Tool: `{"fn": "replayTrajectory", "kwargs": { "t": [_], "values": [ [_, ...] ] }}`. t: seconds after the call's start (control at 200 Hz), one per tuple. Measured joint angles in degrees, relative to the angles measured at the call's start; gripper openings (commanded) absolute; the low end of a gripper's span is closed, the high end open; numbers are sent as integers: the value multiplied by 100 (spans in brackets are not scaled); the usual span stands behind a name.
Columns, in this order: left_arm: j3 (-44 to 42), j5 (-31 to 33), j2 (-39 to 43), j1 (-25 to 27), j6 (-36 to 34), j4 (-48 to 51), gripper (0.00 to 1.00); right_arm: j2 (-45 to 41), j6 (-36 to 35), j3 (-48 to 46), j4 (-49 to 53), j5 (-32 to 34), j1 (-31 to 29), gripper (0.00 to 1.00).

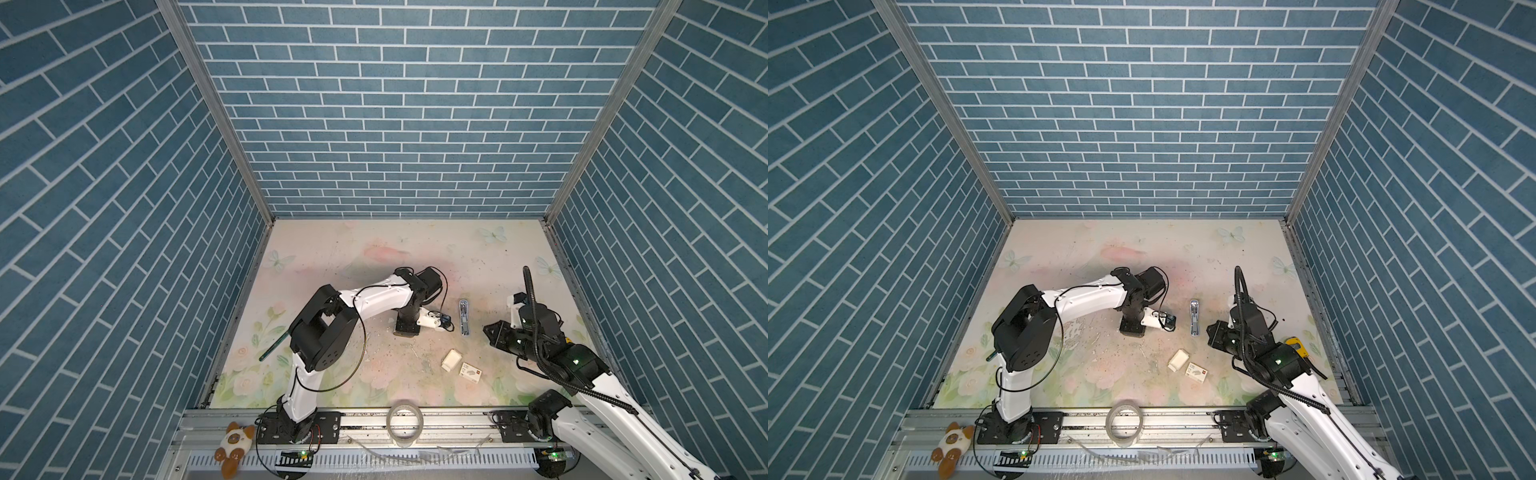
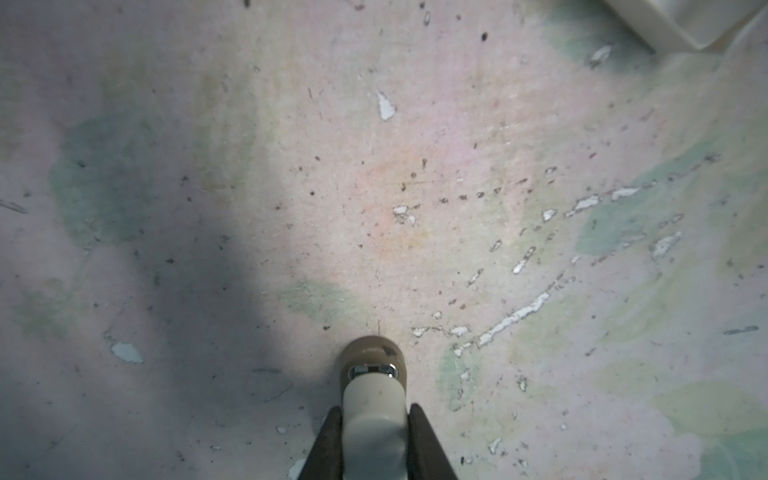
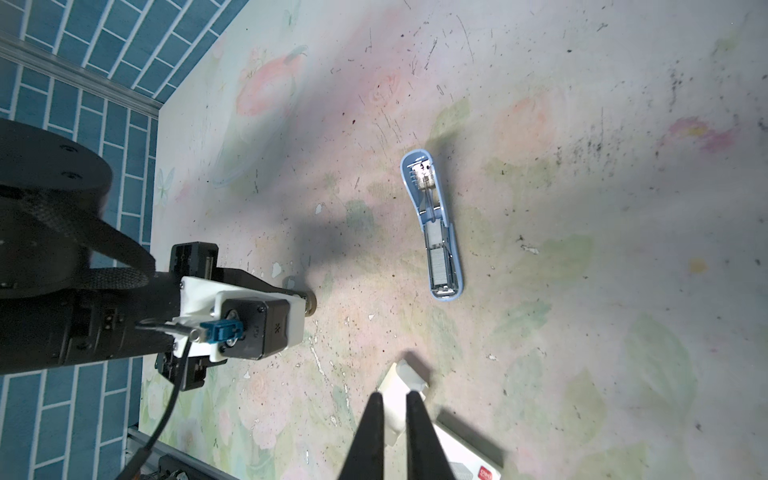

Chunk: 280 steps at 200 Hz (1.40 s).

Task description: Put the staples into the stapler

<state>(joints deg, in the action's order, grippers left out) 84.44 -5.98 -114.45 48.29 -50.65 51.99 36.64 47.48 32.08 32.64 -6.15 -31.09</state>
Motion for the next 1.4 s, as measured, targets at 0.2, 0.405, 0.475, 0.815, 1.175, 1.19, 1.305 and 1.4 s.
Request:
{"fn": "replayTrajectory", "kwargs": {
  "t": [0.2,0.405,0.475,0.815,1.175,1.19,1.305,1.4],
  "values": [
    [4,-7,24,-2,28,24,28,17,-2,0,22,101,0,14],
    [-2,44,61,-39,28,109,34,68,-7,0,39,109,0,14],
    [-7,48,96,-61,31,127,37,68,-42,0,42,114,0,14],
    [-50,37,382,-114,46,127,55,144,-153,0,55,149,0,31],
    [-52,-179,584,-297,52,127,70,1285,-603,-31,-529,138,0,63],
    [-52,-205,616,-317,57,133,71,1381,-619,-26,-566,138,0,63],
    [-46,-426,1010,-507,109,184,74,2168,-870,35,-850,151,2,64],
    [-35,-651,1421,-693,186,249,79,2798,-1062,162,-1104,173,2,65]
  ]
}}
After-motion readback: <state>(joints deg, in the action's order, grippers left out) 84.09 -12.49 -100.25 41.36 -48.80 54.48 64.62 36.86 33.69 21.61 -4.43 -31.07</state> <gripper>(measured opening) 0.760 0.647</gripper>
